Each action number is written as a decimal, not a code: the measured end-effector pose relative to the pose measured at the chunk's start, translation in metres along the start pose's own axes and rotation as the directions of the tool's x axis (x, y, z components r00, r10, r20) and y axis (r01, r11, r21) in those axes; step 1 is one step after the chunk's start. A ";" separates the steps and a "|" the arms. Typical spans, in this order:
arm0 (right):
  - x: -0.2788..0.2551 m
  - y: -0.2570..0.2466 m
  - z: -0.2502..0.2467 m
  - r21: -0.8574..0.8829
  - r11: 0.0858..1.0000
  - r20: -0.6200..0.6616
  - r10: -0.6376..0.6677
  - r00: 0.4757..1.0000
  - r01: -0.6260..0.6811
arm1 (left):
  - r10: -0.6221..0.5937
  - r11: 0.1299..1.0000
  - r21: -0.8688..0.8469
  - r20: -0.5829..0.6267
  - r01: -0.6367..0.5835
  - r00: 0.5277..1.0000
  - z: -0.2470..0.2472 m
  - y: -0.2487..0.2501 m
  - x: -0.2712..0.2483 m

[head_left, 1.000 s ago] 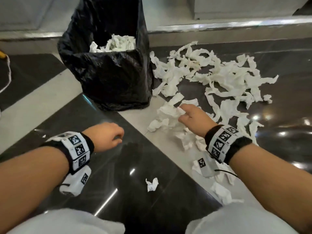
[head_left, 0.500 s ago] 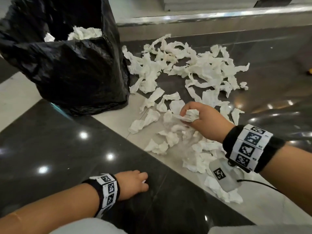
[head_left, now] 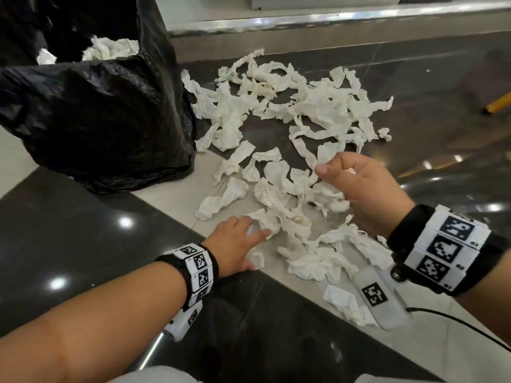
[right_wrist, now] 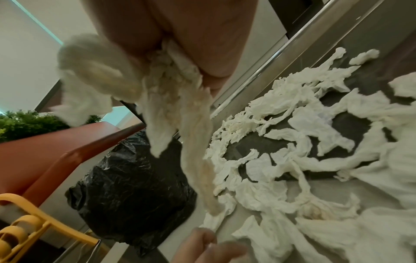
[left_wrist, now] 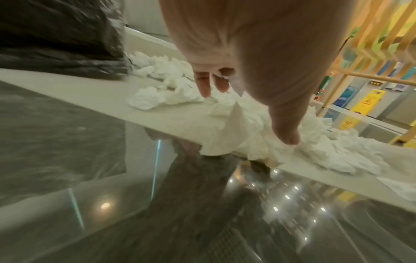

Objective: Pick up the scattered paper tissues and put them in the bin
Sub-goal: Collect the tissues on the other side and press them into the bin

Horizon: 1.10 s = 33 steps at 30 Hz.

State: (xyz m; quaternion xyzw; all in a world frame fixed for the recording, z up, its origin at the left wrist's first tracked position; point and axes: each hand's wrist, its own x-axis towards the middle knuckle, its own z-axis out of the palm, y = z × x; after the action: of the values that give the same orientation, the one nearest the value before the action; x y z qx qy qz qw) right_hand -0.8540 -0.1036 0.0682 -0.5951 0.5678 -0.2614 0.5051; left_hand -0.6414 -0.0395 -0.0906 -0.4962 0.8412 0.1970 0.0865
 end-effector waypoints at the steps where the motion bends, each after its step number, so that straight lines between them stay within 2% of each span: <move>1: -0.002 0.003 -0.005 -0.028 1.000 -0.008 -0.007 1.000 0.007 | 0.008 0.998 0.064 0.011 -0.009 1.000 0.002 0.004 0.012; 4: -0.013 0.010 -0.020 -0.146 0.989 -0.015 -0.019 1.000 0.016 | -0.014 0.984 0.178 0.105 -0.005 0.994 0.009 0.009 0.040; 6: -0.018 0.017 -0.027 -0.192 0.981 -0.025 0.005 1.000 -0.009 | -0.034 0.988 0.155 0.159 0.009 0.987 0.014 0.011 0.045; 8: -0.023 0.029 -0.033 -0.244 0.969 -0.035 0.032 0.999 -0.039 | 0.029 0.994 0.102 0.154 -0.046 0.988 0.018 0.013 0.043; 11: -0.024 0.055 -0.032 -0.383 0.921 0.010 0.075 0.997 -0.065 | 0.061 0.997 0.025 0.251 -0.069 0.966 0.020 0.010 0.034; 13: -0.022 0.078 -0.023 -0.589 0.807 0.166 0.080 0.983 0.034 | 0.036 0.999 -0.015 0.295 -0.033 0.955 0.013 0.006 0.025; 16: -0.021 0.121 -0.001 -0.819 0.525 0.402 0.242 0.883 0.230 | 0.006 0.991 -0.133 0.245 0.027 0.970 0.001 -0.002 0.003; 18: -0.024 0.147 0.015 -0.870 0.375 0.454 0.355 0.817 0.320 | -0.061 0.963 -0.253 0.151 0.098 0.987 -0.005 -0.010 -0.015; 20: -0.025 0.159 0.028 -0.895 0.330 0.424 0.418 0.803 0.301 | -0.160 0.913 -0.367 0.085 0.180 0.984 -0.009 -0.019 -0.033; 23: -0.012 0.154 0.046 -0.903 0.309 0.403 0.361 0.841 0.300 | -0.243 0.904 -0.347 0.063 0.249 0.968 -0.012 -0.033 -0.054; 24: -0.005 0.147 0.053 -0.896 0.329 0.407 0.342 0.847 0.298 | -0.264 0.902 -0.340 0.060 0.268 0.963 -0.013 -0.038 -0.060; 26: 0.008 0.129 0.062 -0.867 0.421 0.403 0.280 0.872 0.266 | -0.300 0.892 -0.336 0.059 0.302 0.952 -0.012 -0.045 -0.069; 29: 0.018 0.103 0.061 -0.831 0.518 0.339 0.180 0.923 0.204 | -0.345 0.908 -0.231 0.067 0.350 0.936 -0.013 -0.050 -0.064; 33: 0.013 0.081 0.044 -0.706 0.708 0.190 0.181 0.965 0.006 | -0.345 0.930 -0.113 0.051 0.349 0.937 -0.022 -0.050 -0.038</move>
State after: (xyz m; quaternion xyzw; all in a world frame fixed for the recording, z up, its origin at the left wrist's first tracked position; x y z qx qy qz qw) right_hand -0.8454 -0.0900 -0.0232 -0.7415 0.5854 0.0735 0.3195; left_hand -0.5786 -0.0397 -0.0704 -0.6380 0.7256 0.2365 0.1028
